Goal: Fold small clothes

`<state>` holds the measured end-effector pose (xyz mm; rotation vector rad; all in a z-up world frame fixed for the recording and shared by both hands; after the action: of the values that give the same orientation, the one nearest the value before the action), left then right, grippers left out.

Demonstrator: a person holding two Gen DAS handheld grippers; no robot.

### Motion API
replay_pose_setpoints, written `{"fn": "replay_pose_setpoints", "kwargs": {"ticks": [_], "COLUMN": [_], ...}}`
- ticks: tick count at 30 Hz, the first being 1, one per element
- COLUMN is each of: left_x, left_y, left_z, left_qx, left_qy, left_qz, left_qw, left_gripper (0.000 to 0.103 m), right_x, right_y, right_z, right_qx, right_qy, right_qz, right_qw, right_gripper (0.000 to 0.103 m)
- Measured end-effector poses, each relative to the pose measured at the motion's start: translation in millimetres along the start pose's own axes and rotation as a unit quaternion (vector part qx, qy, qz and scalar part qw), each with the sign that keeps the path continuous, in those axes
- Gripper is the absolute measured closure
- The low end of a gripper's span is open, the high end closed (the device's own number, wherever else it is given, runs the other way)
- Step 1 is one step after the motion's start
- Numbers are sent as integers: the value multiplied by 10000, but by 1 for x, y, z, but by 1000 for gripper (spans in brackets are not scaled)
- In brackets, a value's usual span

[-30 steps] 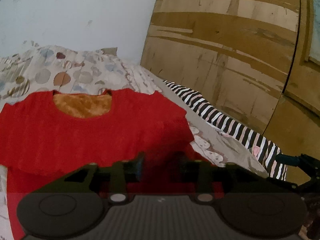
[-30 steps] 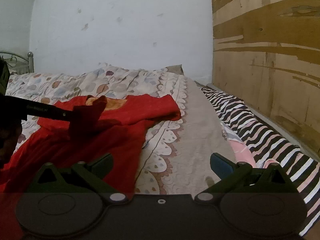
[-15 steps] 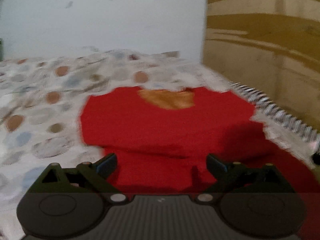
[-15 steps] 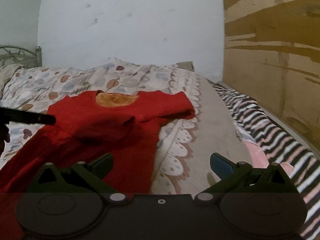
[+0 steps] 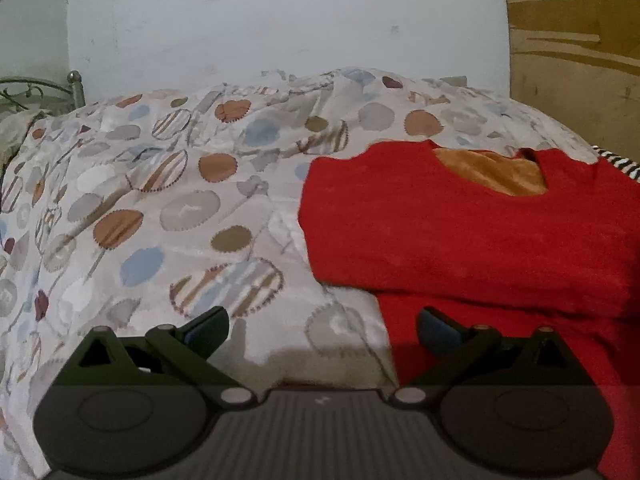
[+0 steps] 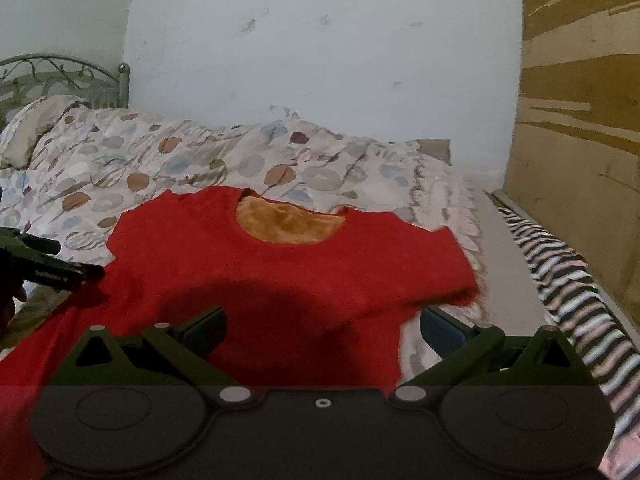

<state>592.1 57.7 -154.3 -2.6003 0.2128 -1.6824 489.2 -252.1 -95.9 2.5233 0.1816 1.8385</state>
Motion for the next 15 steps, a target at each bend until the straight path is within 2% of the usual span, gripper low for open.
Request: {"fn": "replay_pose_setpoints", "kwargs": {"ticks": [4,10,13,15], "left_x": [8,18,25,28], "left_y": [-6,-12,-19,-22], "left_z": [20,35,31,30], "left_qx": [195,581,806,788], "left_qy": [105,477,791,910], "left_qz": [159,488,449,305], "left_qw": [9996,9960,9926,9923], "left_gripper": [1,4,5,5], "right_x": [-1,-19,-23,-24], "right_y": [-8,-8,-4,-1], "right_z": [31,56,56,55], "right_qx": [109,-37,-40,-53], "right_qy": [-155,-369,-363,-362], "right_qz": [97,53,164,261], "right_qw": [9998,9993,9992,9990], "right_gripper": [0,0,0,0]}}
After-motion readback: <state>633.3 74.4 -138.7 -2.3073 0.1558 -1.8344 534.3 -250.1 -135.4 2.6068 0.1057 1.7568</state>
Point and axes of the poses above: each gripper's, at about its wrist camera, not at the fingertips, and z roughly the way its jaws point, y to its right, x to its top, the point moved 9 cm from there along z, roughly the way its jaws point, and after that the axes turned 9 degrees about y, right-handed, at the moved point
